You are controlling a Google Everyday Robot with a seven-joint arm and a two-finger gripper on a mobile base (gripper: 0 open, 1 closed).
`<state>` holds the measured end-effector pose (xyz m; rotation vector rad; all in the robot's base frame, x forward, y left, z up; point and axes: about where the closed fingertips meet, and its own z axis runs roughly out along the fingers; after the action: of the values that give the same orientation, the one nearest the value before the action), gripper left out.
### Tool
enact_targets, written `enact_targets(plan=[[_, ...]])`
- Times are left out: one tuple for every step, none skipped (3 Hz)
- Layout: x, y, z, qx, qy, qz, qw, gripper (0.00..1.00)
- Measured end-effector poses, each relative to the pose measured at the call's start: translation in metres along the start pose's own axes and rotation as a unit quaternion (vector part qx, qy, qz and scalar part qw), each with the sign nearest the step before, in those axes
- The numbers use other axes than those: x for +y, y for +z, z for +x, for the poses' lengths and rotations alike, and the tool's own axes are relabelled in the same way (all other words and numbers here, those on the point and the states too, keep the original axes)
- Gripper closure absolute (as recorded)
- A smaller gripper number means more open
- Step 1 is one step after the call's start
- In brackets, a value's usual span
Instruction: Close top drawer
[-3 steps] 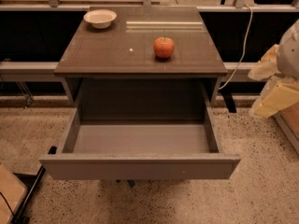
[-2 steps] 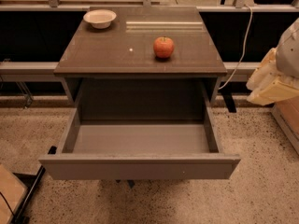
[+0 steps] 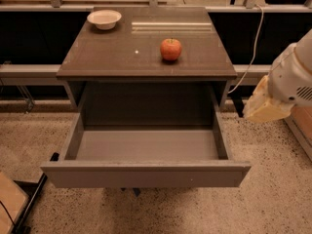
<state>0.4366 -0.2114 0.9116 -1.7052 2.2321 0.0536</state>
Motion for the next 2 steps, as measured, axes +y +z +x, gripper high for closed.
enact_targets(plan=[[0.015, 0.067, 0.008, -0.022, 0.015, -0.045, 0.9986, 1.0], [0.03, 0.13, 0.018, -0.045, 0.034, -0.091, 0.9943, 1.0]])
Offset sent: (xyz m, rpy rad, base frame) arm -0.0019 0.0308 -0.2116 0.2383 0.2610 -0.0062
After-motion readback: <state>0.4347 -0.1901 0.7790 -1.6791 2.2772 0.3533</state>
